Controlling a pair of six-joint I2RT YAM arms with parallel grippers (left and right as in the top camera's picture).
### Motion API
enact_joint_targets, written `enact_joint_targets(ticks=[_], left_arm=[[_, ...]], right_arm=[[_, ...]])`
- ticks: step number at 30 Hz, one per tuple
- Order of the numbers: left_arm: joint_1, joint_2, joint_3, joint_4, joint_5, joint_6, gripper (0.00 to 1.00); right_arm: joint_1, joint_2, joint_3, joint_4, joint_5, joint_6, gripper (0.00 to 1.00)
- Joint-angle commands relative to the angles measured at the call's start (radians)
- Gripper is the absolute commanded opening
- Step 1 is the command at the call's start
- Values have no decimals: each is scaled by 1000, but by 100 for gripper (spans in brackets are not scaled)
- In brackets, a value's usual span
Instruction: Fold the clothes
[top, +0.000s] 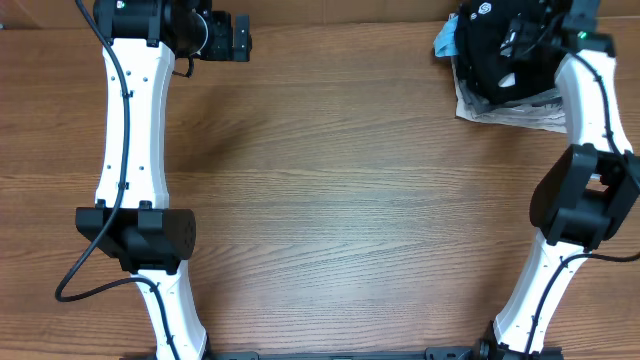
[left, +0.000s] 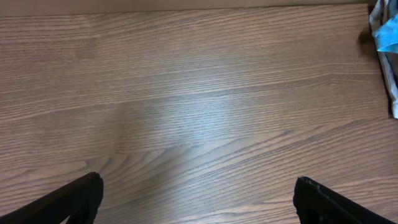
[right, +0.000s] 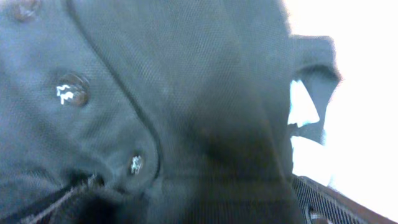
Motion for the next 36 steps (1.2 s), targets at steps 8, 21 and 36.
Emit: enact_joint_targets(ticks=[8, 21, 36], left_arm=[[4, -12, -2, 0, -6, 23, 100], [4, -12, -2, 0, -6, 23, 100], [4, -12, -2, 0, -6, 23, 100]], right_arm=[[14, -356, 678, -249, 54, -17, 100], [14, -596, 856, -288, 126, -21, 100], [164, -911, 387, -456, 45, -4, 100]])
